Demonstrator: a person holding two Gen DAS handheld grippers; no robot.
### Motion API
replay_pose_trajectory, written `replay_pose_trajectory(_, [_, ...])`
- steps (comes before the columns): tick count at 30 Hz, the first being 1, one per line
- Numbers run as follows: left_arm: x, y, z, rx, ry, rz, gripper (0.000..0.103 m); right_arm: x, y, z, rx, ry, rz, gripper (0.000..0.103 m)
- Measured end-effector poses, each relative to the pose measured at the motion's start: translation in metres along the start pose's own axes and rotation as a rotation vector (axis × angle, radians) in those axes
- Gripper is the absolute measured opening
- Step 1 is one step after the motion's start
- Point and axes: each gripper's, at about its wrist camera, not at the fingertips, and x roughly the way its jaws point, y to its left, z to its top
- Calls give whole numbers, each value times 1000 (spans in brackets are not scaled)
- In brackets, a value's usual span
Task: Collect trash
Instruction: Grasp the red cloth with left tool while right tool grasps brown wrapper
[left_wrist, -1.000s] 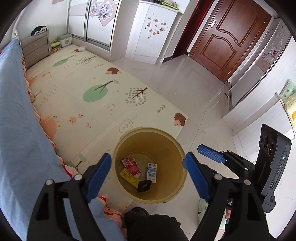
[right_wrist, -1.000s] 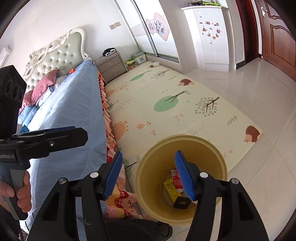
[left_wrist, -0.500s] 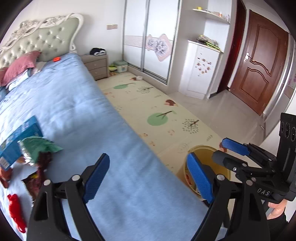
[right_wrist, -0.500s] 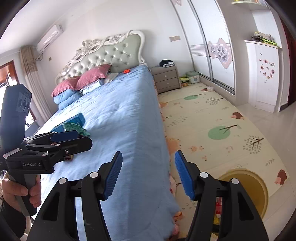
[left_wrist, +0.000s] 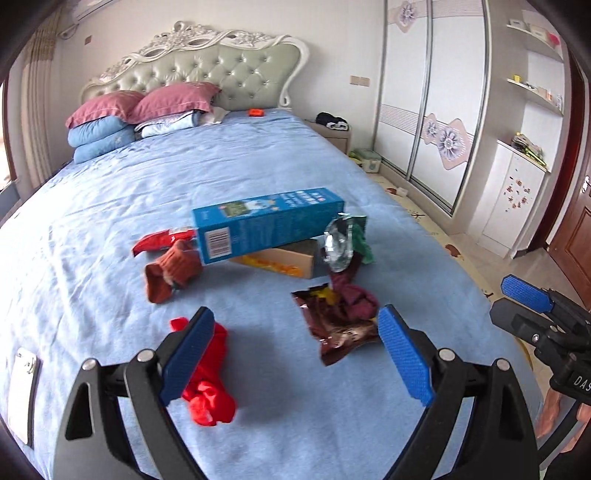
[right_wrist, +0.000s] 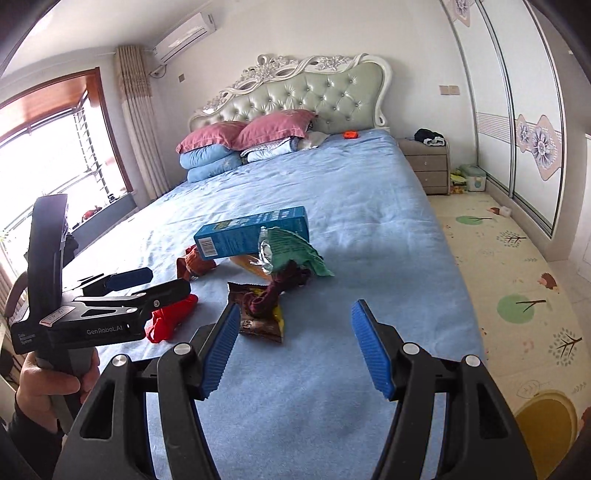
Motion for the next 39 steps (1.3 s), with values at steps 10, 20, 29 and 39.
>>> replay_pose_trajectory(10, [19,60,-27,-114,62,47,90,38,41,1,-53,51,7,61])
replay_pose_trajectory(20, [63,79,-47,-185,199,-24,38,63,47,0,-65,101,-20,61])
replay_pose_trajectory(29, [39,79,-32,-175,121,-91,37,100,44,3,-12,188,-25,58])
replay_pose_trajectory(39, [28,64,-19,-144,98,-138,37,145,27,7,106,319,27,15])
